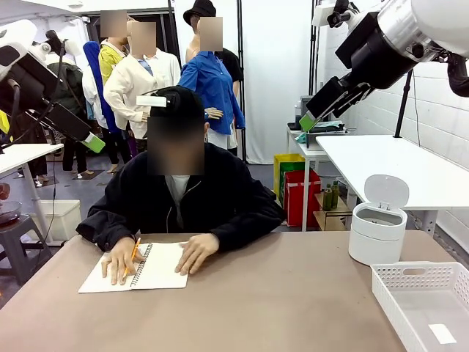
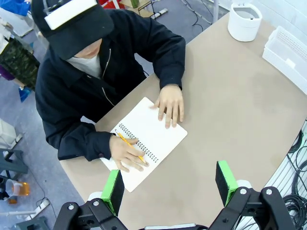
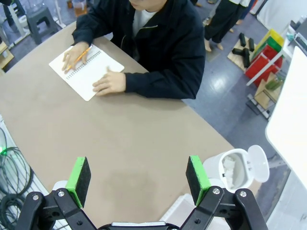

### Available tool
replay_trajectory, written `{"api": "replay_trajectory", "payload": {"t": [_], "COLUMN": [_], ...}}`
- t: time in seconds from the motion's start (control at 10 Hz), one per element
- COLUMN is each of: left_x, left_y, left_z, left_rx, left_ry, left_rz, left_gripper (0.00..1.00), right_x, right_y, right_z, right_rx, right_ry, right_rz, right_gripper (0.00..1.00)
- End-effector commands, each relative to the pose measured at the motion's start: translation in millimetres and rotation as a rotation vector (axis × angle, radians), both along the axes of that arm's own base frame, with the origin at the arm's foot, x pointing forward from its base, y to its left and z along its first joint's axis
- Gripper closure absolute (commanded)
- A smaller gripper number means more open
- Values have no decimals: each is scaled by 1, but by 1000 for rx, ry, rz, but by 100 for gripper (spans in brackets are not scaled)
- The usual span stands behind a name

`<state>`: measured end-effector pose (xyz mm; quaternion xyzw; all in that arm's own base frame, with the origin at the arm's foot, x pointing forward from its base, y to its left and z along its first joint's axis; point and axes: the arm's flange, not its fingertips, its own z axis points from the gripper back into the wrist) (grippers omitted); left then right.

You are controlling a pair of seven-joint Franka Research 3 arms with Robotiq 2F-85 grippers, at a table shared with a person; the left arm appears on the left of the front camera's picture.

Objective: Sort the paper based on its condition.
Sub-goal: If a person hands you a paper, place it in the Organizing basket , and if it's crumpled, put it in the Trash can.

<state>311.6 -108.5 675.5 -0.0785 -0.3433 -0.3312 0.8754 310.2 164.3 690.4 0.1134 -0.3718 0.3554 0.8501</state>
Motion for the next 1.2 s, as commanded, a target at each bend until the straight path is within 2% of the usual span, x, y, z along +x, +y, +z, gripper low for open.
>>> {"api": "replay_trajectory", "payload": {"t": [0.0, 1.1], "left_x": [0, 0], "left_y": [1, 1], "left_z": [0, 0], "left_rx": [-2, -2], "left_ry": [0, 0], "left_rz": [1, 1], "left_gripper": [0, 0], "right_x": [0, 0], "right_y": [0, 0], "right_z": [0, 0], "right_rx": [4, 4], "right_ry": [4, 4], "right_rz": [0, 0], "right_gripper": [0, 0]}}
